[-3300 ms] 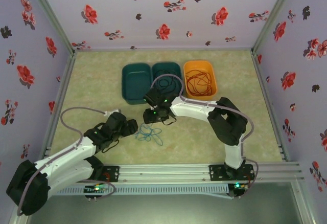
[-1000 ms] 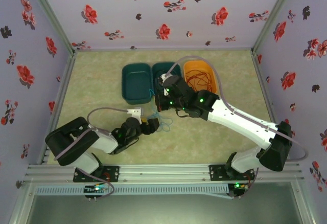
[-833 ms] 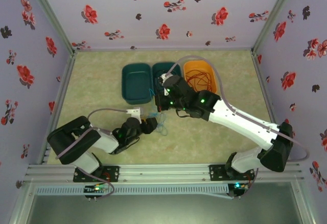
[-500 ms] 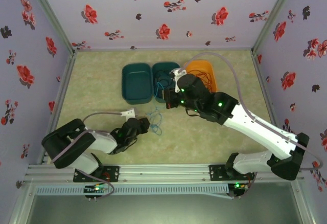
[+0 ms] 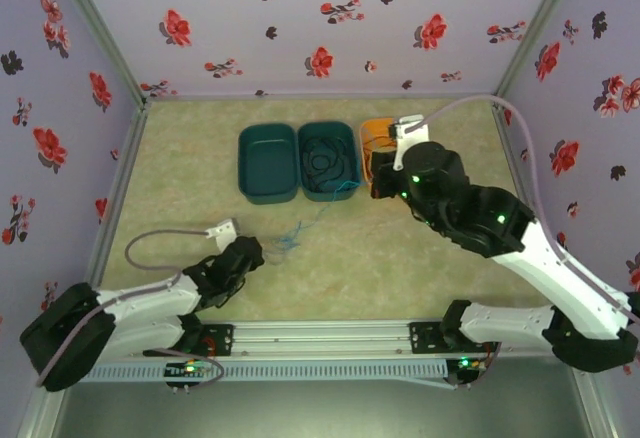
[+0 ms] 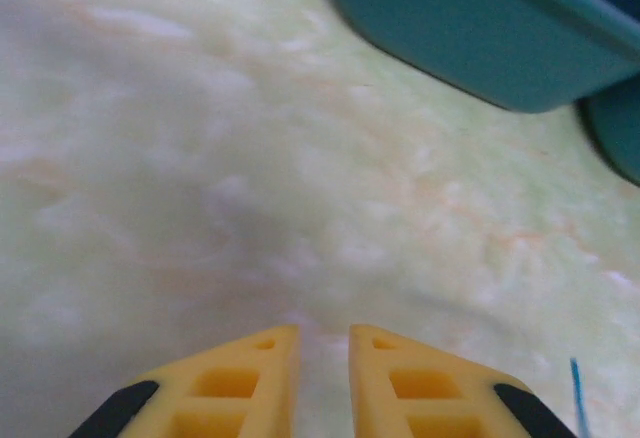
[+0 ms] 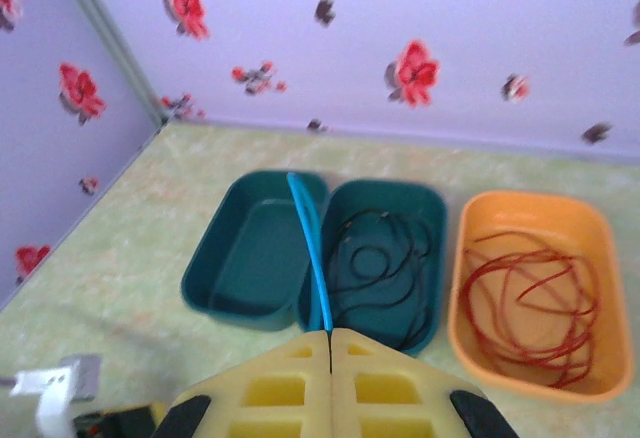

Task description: Untangle the cables

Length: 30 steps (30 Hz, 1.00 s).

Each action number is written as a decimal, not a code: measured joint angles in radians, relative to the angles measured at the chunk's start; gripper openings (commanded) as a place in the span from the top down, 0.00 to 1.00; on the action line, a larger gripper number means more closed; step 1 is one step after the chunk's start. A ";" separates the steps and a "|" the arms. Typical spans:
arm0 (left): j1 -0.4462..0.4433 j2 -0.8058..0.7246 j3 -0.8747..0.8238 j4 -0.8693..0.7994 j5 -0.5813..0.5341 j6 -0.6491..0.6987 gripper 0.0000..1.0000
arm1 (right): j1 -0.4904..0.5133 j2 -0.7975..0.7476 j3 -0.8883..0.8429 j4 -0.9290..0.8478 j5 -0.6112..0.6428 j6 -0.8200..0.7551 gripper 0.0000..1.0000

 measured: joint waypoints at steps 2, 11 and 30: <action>0.010 -0.062 -0.015 -0.072 -0.015 -0.012 0.80 | -0.006 -0.014 0.018 -0.013 0.044 -0.021 1.00; 0.071 -0.323 -0.025 -0.313 -0.051 -0.002 0.71 | -0.069 -0.014 0.055 -0.090 0.154 -0.065 1.00; 0.016 -0.027 0.046 0.321 0.298 0.693 0.09 | -0.076 0.045 0.165 -0.098 -0.033 -0.076 1.00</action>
